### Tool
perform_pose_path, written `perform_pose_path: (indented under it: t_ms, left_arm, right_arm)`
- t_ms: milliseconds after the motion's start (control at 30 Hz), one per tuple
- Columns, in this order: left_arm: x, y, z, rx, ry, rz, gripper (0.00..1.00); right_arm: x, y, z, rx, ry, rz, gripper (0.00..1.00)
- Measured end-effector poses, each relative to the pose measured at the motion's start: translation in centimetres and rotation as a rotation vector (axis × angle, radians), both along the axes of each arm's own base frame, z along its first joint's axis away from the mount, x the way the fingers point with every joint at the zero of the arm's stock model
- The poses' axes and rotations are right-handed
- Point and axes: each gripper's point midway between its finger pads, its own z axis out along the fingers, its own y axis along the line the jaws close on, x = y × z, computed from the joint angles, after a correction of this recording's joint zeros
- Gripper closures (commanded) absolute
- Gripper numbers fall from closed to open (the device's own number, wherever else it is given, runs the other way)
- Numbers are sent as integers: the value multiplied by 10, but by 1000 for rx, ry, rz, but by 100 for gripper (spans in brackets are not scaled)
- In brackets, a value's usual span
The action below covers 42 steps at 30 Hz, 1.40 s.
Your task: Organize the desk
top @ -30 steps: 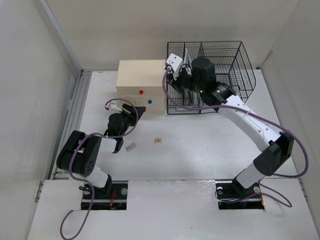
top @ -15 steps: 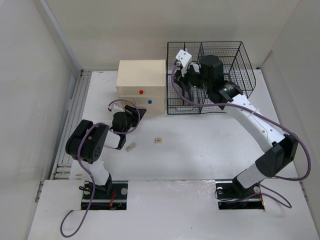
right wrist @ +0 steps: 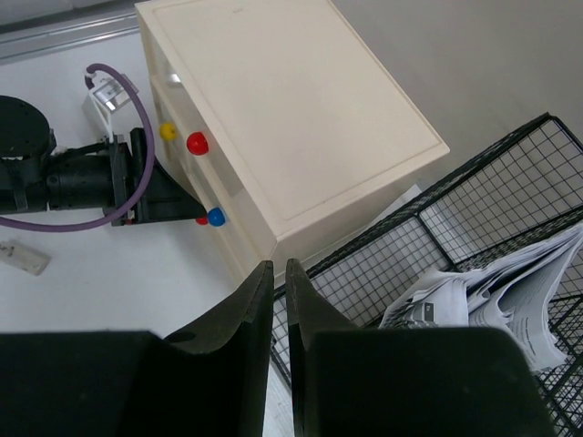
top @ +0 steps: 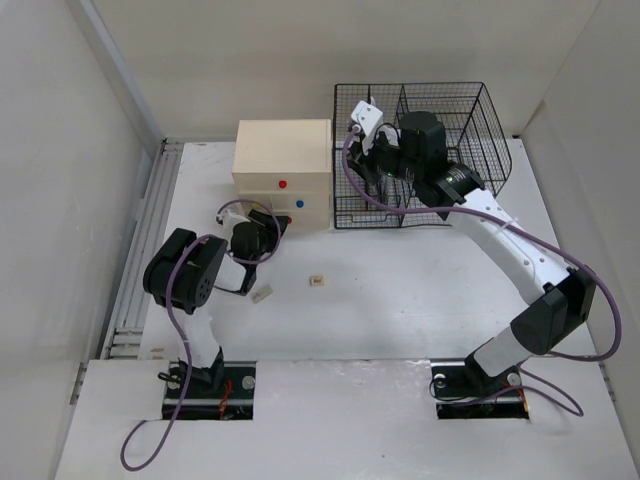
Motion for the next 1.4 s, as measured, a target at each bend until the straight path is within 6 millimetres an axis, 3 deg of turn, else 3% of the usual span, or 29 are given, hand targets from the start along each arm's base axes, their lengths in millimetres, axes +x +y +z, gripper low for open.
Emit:
perform_pose_path:
  t_ms: [167, 233, 367, 667, 767, 967, 1000, 1033, 1067, 1133, 1200, 1233, 1300, 1400]
  left_arm:
    - [2, -8, -3, -19, -6, -23, 55]
    - [2, -12, -4, -25, -3, -35, 60]
    - [5, -21, 2, -45, -15, -63, 85]
    - [1, -21, 3, -55, -19, -60, 96]
    - [-10, -18, 3, -65, -25, -52, 97]
    - [-52, -14, 2, -92, -20, -58, 97]
    - [-55, -14, 4, -96, -25, -56, 94]
    - [-58, -13, 5, -100, -28, -52, 78]
    - [-61, -12, 5, -100, -26, -53, 68]
    - [-68, -7, 2, -90, -13, -40, 45]
    - [-72, -2, 0, -76, -4, -28, 33]
    - [-72, 0, 3, -72, -10, -23, 33]
    - [-72, 1, 13, -60, -36, -27, 33]
    - [-72, 1, 42, -35, -107, -40, 86]
  right_arm:
    - [0, 0, 0, 0, 0, 0, 84]
    - [0, 0, 0, 0, 0, 0, 84]
    - [0, 0, 0, 0, 0, 0, 84]
    - [-1, 1, 0, 3, 3, 10, 84]
    - [-3, 3, 0, 7, 7, 22, 83]
    - [-7, 6, 0, 14, 14, 45, 83]
    - [-7, 6, 0, 15, 15, 50, 83]
    - [-8, 7, 0, 16, 16, 55, 81]
    - [-8, 8, -1, 17, 19, 61, 79]
    - [-10, 10, -3, 17, 24, 74, 67]
    - [-12, 13, -7, 11, 32, 101, 53]
    - [-14, 15, -11, -3, 32, 123, 49]
    - [-18, 18, -24, -47, 41, 185, 50]
    - [-24, 24, -50, -154, 57, 311, 57]
